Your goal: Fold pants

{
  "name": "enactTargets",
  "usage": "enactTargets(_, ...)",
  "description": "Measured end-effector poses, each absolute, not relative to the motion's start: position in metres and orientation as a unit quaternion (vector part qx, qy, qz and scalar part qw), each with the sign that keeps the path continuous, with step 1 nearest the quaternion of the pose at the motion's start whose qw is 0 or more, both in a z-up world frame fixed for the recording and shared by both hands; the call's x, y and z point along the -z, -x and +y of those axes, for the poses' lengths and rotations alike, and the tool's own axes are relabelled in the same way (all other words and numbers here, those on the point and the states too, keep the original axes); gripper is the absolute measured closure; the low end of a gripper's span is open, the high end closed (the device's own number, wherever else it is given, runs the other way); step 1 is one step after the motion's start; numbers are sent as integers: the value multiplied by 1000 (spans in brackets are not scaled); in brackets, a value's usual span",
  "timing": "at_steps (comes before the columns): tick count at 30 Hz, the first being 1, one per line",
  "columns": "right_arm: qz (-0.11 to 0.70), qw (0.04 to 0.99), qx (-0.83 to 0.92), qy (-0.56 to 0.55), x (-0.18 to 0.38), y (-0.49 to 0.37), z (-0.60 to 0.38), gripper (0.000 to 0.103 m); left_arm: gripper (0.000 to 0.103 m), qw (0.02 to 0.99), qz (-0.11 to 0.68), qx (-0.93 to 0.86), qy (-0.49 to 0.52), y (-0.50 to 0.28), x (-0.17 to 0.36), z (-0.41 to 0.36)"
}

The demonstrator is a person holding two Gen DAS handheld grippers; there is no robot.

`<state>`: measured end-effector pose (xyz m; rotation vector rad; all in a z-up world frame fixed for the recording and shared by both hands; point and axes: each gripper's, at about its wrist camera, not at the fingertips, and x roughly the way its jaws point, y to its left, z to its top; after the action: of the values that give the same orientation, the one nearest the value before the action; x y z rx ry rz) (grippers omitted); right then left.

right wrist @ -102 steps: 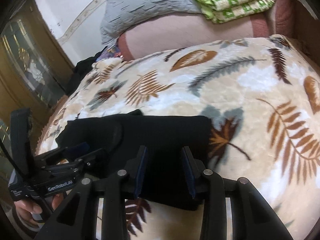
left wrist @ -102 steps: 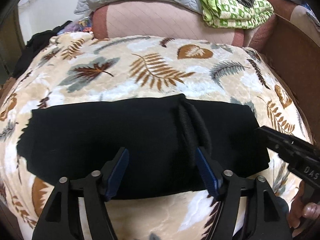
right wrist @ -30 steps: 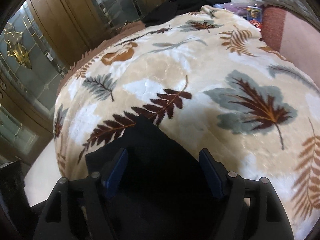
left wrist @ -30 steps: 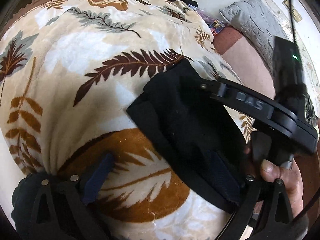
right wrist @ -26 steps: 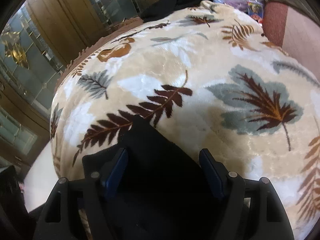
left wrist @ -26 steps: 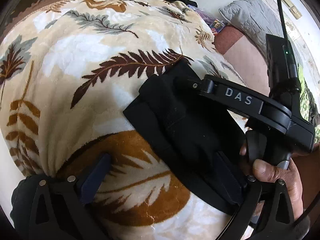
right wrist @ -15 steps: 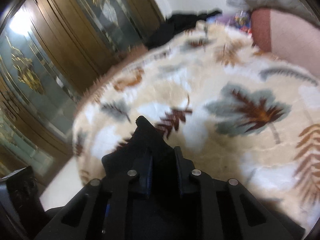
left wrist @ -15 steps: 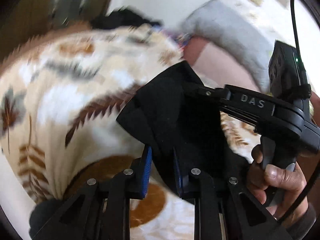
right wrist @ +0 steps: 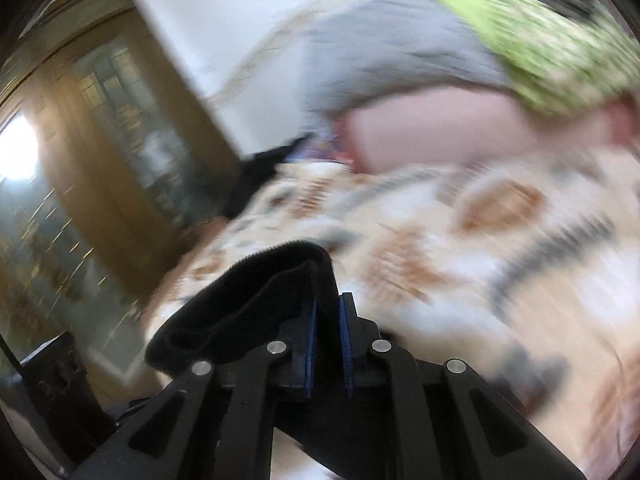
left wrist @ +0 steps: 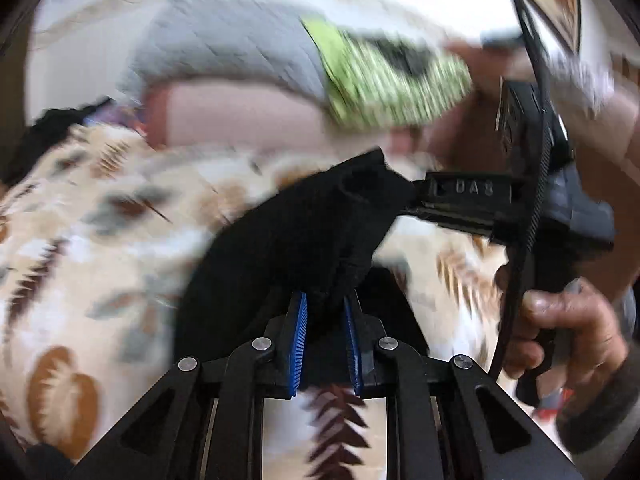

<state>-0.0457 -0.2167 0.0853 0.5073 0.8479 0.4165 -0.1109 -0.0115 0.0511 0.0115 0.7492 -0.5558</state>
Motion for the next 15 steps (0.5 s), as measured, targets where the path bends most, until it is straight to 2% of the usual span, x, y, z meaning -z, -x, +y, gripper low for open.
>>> enactTargets(1, 426, 853, -157, -258, -65, 51, -234, 95, 86, 881, 385, 275, -19, 108, -36, -25)
enactTargets(2, 437, 847, -135, -272, -54, 55, -246, 90, 86, 870, 405, 281, -29, 105, -23, -33)
enactTargets(4, 451, 826, -104, -320, -35, 67, -270, 90, 83, 850, 437, 291, -46, 105, -9, -43)
enactTargets(6, 438, 823, -97, -348, -35, 81, -285, 88, 71, 850, 429, 302, -42, 107, -18, -38)
enactTargets(7, 429, 828, -97, -349, -40, 87, -288, 81, 66, 854, 416, 308, -40, 111, -28, -30)
enactTargets(8, 425, 830, -99, -347, -43, 91, -288, 64, 53, 858, 408, 310, -39, 112, -35, -22)
enactTargets(9, 421, 832, -104, -346, -47, 94, -286, 54, 40, 864, 396, 310, -35, 109, -44, -10)
enactTargets(10, 417, 833, -114, -345, -50, 94, -281, 39, 36, 872, 381, 304, -30, 110, -53, 1)
enactTargets(11, 414, 834, -126, -343, -53, 95, -275, 34, 33, 881, 370, 295, -27, 109, -58, 12)
enactTargets(15, 445, 828, -133, -314, -44, 82, -243, 34, 32, 902, 357, 240, -33, 102, -64, 39)
